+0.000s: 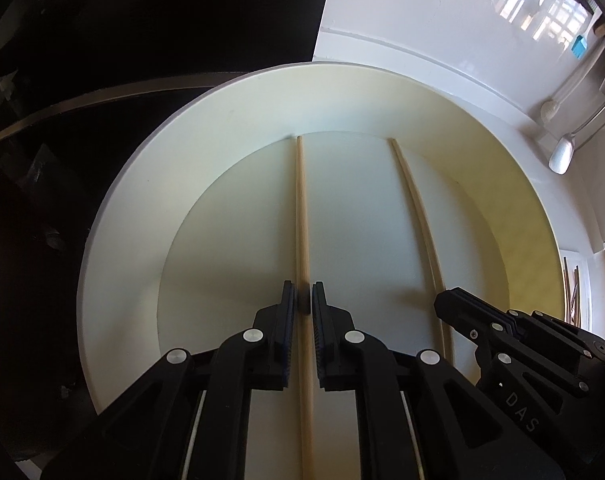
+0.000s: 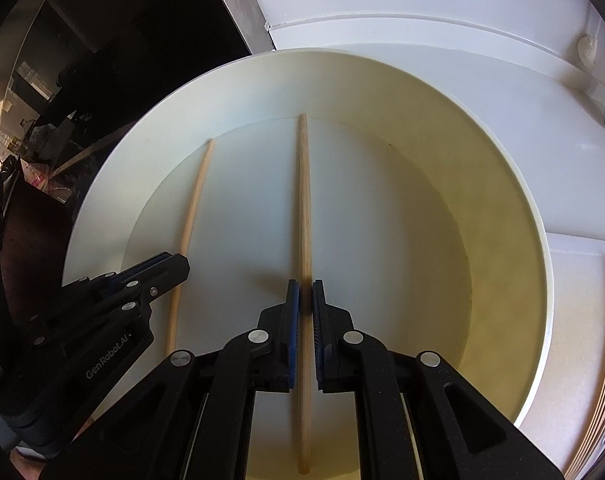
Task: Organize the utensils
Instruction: 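Open the right tool to drop the chopstick into the basin, then move the right tool back over the chopsticks on the board, then lower the right tool onto another wooden chopstick and close it, then carry the chopstick with the right tool over the white basin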
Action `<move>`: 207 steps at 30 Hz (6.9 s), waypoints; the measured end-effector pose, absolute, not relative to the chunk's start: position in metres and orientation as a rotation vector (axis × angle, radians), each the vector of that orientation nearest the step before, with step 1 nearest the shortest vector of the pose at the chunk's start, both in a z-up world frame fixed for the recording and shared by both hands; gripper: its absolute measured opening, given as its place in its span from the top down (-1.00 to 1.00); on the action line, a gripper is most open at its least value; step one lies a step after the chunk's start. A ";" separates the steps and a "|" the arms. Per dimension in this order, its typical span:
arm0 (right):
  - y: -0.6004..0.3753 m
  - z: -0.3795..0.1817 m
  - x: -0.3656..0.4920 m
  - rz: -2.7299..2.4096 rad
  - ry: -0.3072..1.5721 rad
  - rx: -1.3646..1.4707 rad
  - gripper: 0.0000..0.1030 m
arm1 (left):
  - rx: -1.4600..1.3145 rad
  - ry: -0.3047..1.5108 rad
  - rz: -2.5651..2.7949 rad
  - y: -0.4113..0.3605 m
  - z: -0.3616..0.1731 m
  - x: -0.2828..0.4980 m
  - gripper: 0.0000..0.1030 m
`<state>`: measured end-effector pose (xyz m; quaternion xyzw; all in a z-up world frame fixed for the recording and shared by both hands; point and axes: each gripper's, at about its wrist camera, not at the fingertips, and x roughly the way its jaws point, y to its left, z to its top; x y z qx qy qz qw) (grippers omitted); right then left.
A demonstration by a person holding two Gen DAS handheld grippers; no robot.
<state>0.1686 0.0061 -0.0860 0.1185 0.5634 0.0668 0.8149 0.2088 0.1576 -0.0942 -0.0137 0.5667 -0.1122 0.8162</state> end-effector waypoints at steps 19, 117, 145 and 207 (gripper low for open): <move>-0.015 -0.031 0.119 0.084 1.028 0.214 0.12 | 0.032 1.065 -0.148 0.184 -0.037 0.172 -0.69; -0.316 -0.113 -0.051 -0.142 0.834 0.144 -0.22 | 0.031 0.910 -0.189 -0.123 -0.104 0.007 -0.86; -0.319 -0.112 -0.050 -0.146 0.830 0.141 -0.22 | 0.034 0.932 -0.134 -0.102 -0.115 0.013 -0.88; -0.308 -0.018 -0.062 0.067 0.796 0.171 0.88 | -0.068 0.937 -0.268 -0.101 -0.014 -0.007 0.86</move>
